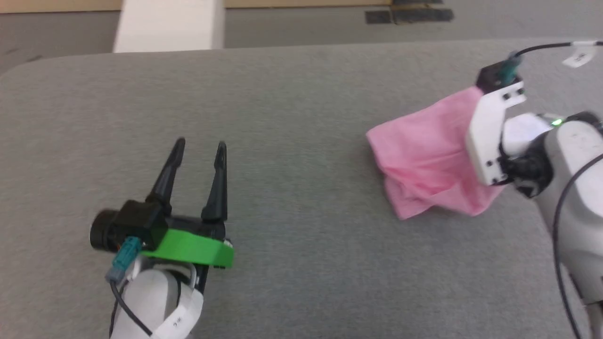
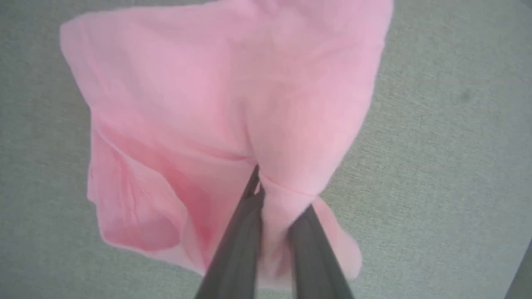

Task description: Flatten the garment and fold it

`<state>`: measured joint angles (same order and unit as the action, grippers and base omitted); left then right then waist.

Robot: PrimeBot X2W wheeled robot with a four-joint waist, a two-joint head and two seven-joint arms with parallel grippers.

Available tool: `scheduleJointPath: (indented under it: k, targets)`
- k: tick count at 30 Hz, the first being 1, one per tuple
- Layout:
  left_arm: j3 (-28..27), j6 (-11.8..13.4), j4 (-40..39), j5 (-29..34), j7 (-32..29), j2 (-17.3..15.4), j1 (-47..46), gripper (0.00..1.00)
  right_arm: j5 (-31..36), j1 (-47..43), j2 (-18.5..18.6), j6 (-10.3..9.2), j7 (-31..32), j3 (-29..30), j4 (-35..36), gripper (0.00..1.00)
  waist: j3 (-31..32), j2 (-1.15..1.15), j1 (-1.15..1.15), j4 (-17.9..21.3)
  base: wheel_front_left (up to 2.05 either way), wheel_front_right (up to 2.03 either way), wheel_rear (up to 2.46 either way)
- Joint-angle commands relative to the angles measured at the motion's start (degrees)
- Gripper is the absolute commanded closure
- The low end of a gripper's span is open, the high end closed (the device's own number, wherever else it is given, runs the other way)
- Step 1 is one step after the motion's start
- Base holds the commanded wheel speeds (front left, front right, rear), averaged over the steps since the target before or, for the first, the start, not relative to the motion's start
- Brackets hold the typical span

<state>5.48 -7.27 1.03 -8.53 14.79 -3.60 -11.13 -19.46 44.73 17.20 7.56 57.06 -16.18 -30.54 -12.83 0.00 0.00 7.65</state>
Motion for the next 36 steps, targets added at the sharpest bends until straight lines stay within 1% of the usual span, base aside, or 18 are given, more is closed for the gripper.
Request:
scheduleJointPath:
  k: [1,6,11,16,20,23,27,32,33,34,36]
  targets:
    - [0.29,-0.22,-0.55,0.62,0.21,-0.78,-1.58,0.0,1.77,1.17,1.24,-0.08,0.07,0.12,1.11,1.0,-5.59,0.0,0.0,6.42,0.0,0.0,0.0]
    - [1.25,-0.22,-1.83,1.56,0.21,-2.82,-4.77,0.0,9.35,1.89,4.03,-0.08,-2.59,3.65,2.34,1.0,-10.01,0.0,0.0,11.6,0.0,0.0,0.0]
    - [2.16,-0.22,-2.47,2.27,0.21,-5.38,-7.17,0.0,17.31,2.51,3.47,-0.08,-6.49,10.12,0.94,1.0,-13.25,0.0,0.0,15.42,0.0,0.0,0.0]
    - [2.5,-0.22,-3.08,2.86,0.21,-7.64,-8.77,0.0,26.18,3.08,1.28,-0.08,-11.38,18.25,0.3,1.0,-16.04,0.0,0.0,17.86,0.0,0.0,0.0]
    - [3.03,-0.22,-3.55,3.12,0.21,-9.4,-9.61,0.0,33.28,3.67,-0.34,-0.08,-14.96,24.02,-0.2,1.0,-18.07,0.0,0.0,18.41,0.0,0.0,0.0]
    - [3.42,-0.22,-3.82,3.31,0.21,-10.42,-10.18,0.0,37.99,4.35,-1.52,-0.08,-17.91,28.28,-0.43,1.0,-19.44,0.0,0.0,18.07,0.0,0.0,0.0]
    - [3.61,-0.19,-4.03,3.61,0.11,-11.22,-10.72,0.0,42.61,5.44,-3.12,-0.08,-22.14,33.45,-1.38,1.0,-20.66,0.0,0.0,17.26,0.0,0.0,0.0]
    - [3.37,0.06,-4.24,3.47,0.04,-11.89,-10.49,0.0,47.21,6.59,-5.17,-0.08,-25.5,38.25,-3.93,1.0,-20.54,0.0,0.0,16.55,0.0,0.0,0.0]
    - [3.38,0.12,-4.1,3.36,0.05,-11.89,-10.32,0.0,48.22,6.67,-5.43,-0.08,-26.25,39.03,-4.46,0.16,-20.16,0.0,0.0,16.41,0.0,0.0,0.0]
    - [3.42,0.16,-3.92,3.24,0.06,-11.82,-10.16,0.0,49.03,6.64,-5.51,-0.08,-26.84,39.58,-4.83,0.0,-19.73,0.0,0.0,16.25,0.0,0.0,0.0]
    - [3.54,0.34,-3.36,2.88,0.09,-11.39,-9.72,0.0,50.64,6.56,-5.47,-0.08,-28.69,40.76,-5.34,0.0,-18.25,0.0,0.0,15.82,0.0,0.0,0.0]
